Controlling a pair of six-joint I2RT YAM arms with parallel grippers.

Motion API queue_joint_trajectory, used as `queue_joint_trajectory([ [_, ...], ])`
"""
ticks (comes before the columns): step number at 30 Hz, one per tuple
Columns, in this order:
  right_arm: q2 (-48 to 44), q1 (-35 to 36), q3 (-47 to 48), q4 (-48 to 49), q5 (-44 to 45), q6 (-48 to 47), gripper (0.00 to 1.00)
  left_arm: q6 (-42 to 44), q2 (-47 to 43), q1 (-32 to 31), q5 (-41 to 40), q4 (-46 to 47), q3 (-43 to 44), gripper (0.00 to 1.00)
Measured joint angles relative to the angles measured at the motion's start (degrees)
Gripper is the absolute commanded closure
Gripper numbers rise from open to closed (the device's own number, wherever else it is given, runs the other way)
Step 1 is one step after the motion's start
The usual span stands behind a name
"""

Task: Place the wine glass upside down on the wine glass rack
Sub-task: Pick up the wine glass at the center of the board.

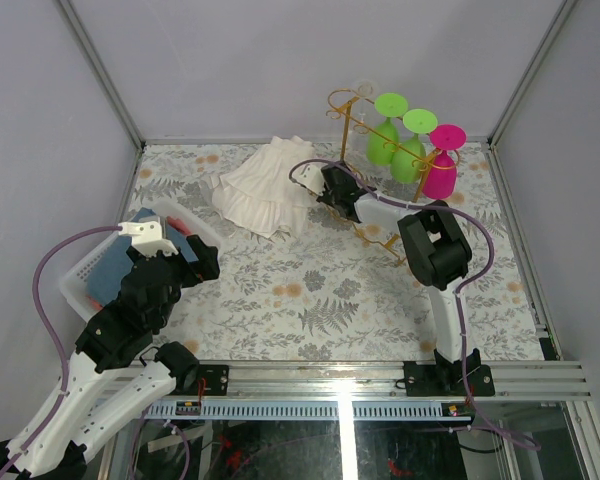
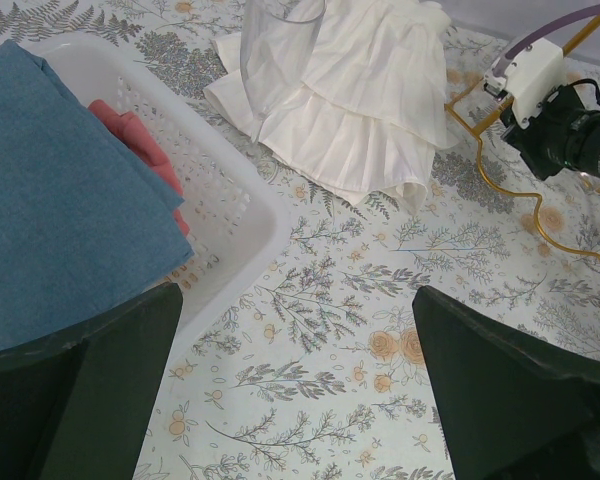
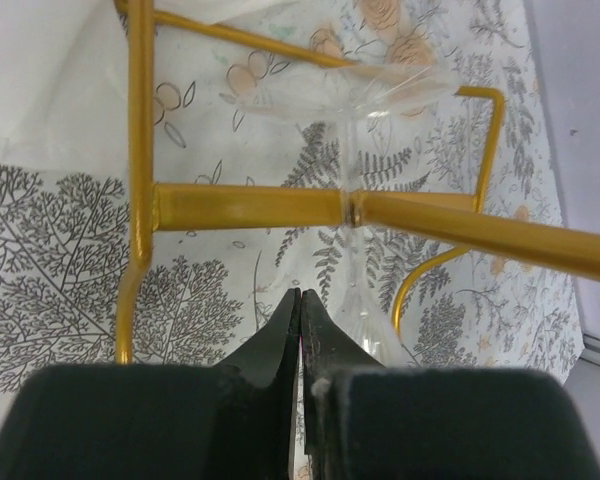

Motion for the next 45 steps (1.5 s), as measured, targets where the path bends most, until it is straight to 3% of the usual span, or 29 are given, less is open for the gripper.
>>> queue_joint_trajectory([
  [9,-3.96,-0.02,-4.72,-0.15,-1.38,0.04,1.0,-0.02,0.0,0.0,0.0,0.0,0.0,0.0],
  [11,-6.1,-0.02,-5.42,-0.2,-2.19,0.04,0.89,0.0,0.0,0.0,0.0,0.0,0.0,0.0],
  [13,-7.82,-0.02,-5.51,-0.13,-3.06,0.15,0.64,0.0,0.0,0.0,0.0,0.0,0.0,0.0],
  [15,-9.29,-0.04,-5.51,0.0,-3.69,0.0,0.5,0.0,0.0,0.0,0.0,0.0,0.0,0.0],
  [25,-6.12,-0.11,-2.73,0.2,-1.77,-0.81,0.33,0.0,0.0,0.0,0.0,0.0,0.0,0.0],
  [34,0.31,-0.48,1.49,0.11,-0.46,-1.51,0.36,0.0,0.0,0.0,0.0,0.0,0.0,0.0],
  [38,1.99,-0.94,2.91,-0.52,-0.44,-1.55,0.46,0.0,0.0,0.0,0.0,0.0,0.0,0.0],
  [45,2.97,-1.4,3.82,-1.25,-0.52,-1.33,0.75,0.0,0.0,0.0,-0.02,0.0,0.0,0.0],
])
